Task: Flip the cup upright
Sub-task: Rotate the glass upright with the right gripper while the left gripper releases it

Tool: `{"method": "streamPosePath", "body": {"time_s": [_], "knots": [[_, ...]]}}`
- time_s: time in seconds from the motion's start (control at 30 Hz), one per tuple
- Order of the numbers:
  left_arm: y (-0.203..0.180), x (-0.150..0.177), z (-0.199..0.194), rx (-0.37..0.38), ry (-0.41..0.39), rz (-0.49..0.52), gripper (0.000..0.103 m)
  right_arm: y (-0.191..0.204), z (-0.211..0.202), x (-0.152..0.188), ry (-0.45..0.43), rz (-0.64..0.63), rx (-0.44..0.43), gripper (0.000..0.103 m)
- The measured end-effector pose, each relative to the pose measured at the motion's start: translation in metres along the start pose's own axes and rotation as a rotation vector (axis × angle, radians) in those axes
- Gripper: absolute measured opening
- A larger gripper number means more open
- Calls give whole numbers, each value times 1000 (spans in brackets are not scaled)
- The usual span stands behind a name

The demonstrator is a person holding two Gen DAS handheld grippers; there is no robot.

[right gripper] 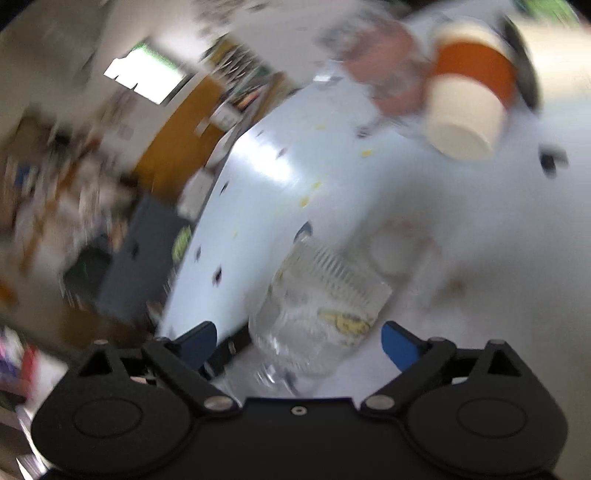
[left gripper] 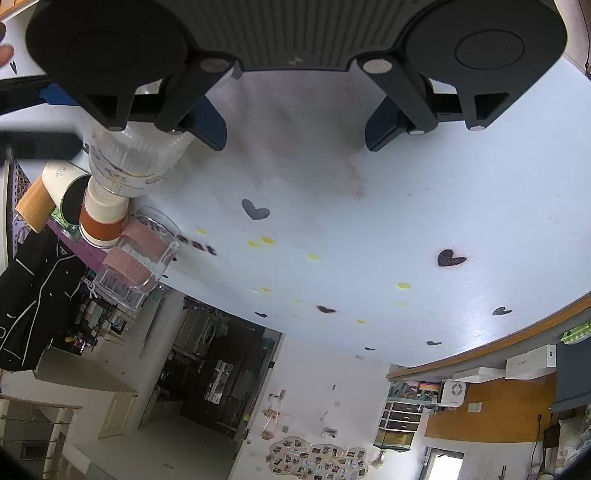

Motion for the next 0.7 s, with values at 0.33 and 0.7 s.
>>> {"method": "streamPosePath", "body": {"time_s": [0.33, 0.7], "knots": [[-4, 3, 0, 6, 2, 18, 83, -20, 30, -3, -10, 263, -60, 74], [22, -1, -26, -75, -66, 5, 83, 34, 31, -13, -83, -128, 113, 72]]}}
Point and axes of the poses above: each gripper's, at about its wrist camera, not at the fingertips, and z roughly the way its jaws point, y to its left, x to its underside, the point moved 10 cm from there along z, roughly the way its jaws point, and after that the axes turned 9 degrees about y, right-handed, at the moved point
